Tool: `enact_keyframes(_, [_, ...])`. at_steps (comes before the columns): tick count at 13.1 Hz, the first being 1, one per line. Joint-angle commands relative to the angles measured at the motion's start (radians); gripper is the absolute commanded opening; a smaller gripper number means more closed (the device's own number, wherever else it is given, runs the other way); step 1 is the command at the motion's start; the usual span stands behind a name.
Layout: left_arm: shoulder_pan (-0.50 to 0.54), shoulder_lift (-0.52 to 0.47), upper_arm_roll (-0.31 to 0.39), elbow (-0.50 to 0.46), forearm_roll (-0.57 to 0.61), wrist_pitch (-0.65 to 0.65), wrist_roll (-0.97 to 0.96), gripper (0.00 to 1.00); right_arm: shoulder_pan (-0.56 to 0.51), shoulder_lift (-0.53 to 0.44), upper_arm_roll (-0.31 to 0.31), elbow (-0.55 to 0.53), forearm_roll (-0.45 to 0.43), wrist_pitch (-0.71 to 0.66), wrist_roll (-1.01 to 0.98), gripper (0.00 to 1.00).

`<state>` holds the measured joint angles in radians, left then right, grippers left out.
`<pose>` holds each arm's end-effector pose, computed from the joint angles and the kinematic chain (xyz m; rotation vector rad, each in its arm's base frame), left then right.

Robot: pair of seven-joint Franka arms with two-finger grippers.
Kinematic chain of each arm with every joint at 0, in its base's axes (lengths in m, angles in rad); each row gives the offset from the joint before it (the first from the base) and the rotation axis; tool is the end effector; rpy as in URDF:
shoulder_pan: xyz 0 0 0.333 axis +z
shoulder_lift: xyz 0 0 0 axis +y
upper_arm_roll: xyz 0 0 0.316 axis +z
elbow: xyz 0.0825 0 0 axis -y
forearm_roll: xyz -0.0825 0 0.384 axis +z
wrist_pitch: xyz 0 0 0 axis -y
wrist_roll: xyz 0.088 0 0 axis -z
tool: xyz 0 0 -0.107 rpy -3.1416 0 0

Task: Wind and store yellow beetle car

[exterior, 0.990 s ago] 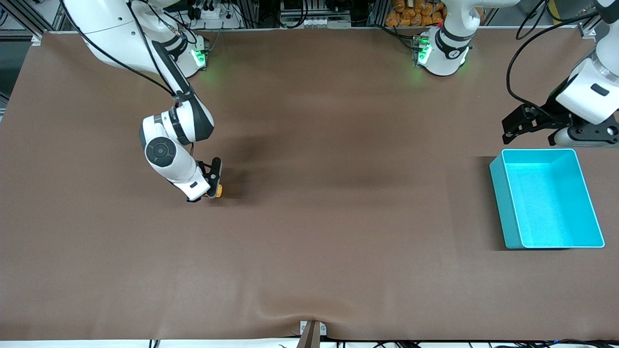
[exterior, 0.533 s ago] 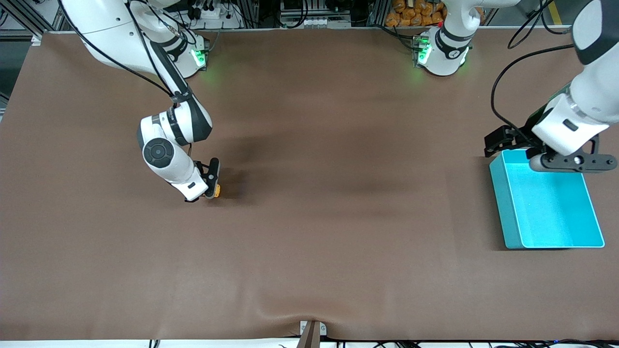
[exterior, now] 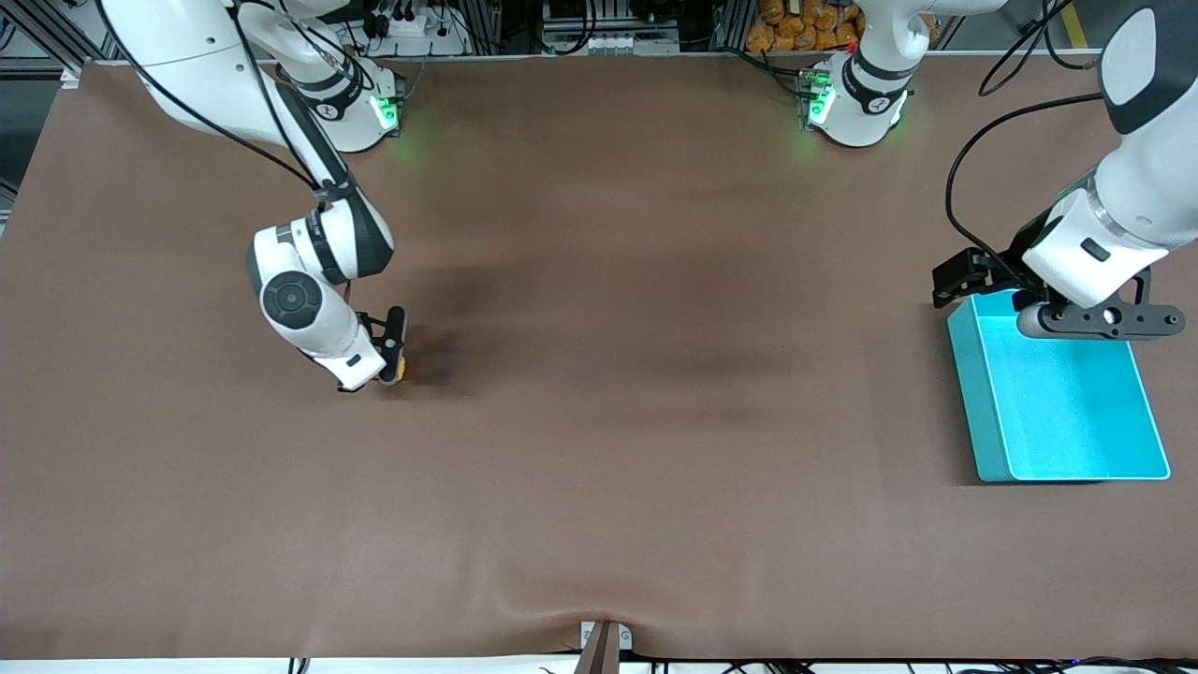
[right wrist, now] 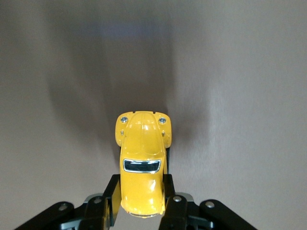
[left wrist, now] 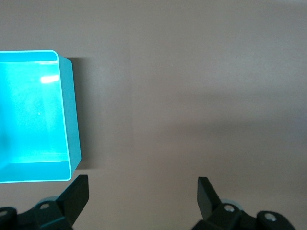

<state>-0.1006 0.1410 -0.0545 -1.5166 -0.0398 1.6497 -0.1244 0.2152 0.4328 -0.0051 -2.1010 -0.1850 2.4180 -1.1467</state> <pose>0.5954 -0.0949 0.5757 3.0954 -0.0416 -0.0220 0.5572 0.1179 0.2007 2.2508 2.1033 -0.2402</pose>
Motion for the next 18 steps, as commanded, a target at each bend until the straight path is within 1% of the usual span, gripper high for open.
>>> enact_keyframes(1, [0.004,0.038,0.002,0.007,-0.005,0.018,-0.020,1.00,-0.068,0.027,0.008,-0.037,-0.063,0.043,-0.011,0.21])
enact_keyframes(3, [-0.007,0.060,0.001,0.003,0.014,0.019,-0.076,1.00,-0.086,0.026,0.008,-0.037,-0.088,0.044,-0.021,0.22])
enact_keyframes(5, [-0.010,0.100,-0.001,-0.003,0.015,0.048,-0.165,1.00,-0.111,0.029,0.008,-0.037,-0.090,0.049,-0.048,0.22])
enact_keyframes(7, [-0.030,0.124,-0.001,-0.054,0.017,0.114,-0.248,1.00,-0.143,0.032,0.008,-0.042,-0.099,0.068,-0.086,0.22])
enact_keyframes(9, [-0.028,0.124,-0.001,-0.114,0.017,0.182,-0.355,1.00,-0.186,0.032,0.008,-0.059,-0.108,0.076,-0.105,0.22])
enact_keyframes(14, [-0.025,0.115,-0.001,-0.258,0.017,0.356,-0.518,1.00,-0.227,0.031,0.008,-0.073,-0.134,0.090,-0.116,0.22])
enact_keyframes(18, [-0.028,0.132,-0.005,-0.303,0.015,0.456,-0.710,1.00,-0.290,0.038,0.008,-0.079,-0.185,0.113,-0.114,0.22])
